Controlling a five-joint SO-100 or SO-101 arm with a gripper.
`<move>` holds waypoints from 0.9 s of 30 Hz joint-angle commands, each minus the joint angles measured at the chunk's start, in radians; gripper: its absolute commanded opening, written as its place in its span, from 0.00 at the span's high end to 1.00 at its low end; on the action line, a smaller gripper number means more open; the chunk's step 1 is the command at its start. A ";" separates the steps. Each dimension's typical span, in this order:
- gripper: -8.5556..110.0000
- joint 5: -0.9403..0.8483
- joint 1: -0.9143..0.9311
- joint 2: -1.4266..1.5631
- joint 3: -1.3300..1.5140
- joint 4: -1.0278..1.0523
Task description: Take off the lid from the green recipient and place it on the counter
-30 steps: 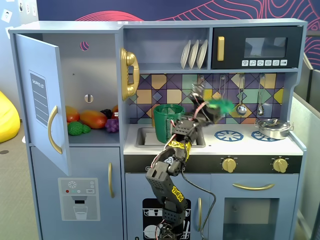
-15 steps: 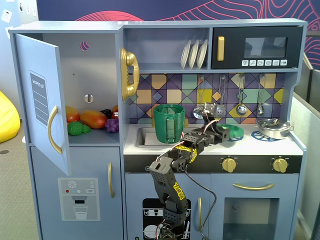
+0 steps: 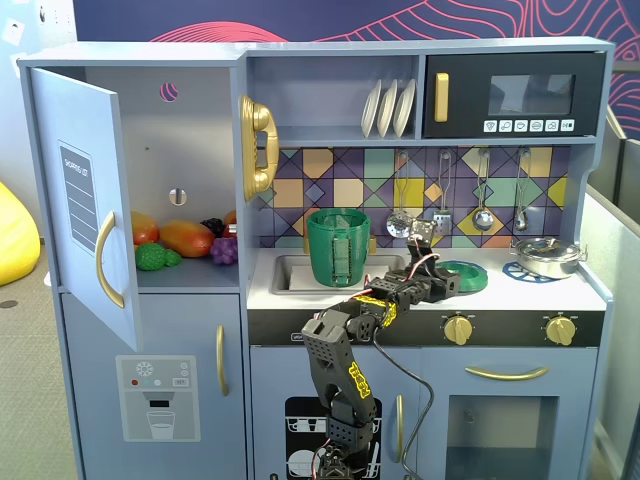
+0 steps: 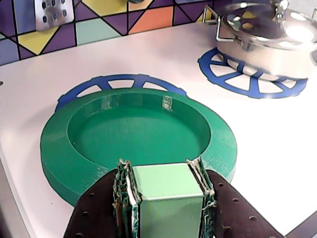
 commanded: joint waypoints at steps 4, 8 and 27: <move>0.68 0.058 0.003 0.048 -0.037 -0.038; 0.67 0.046 -0.006 0.155 -0.078 0.037; 0.81 0.049 -0.405 1.022 0.400 0.976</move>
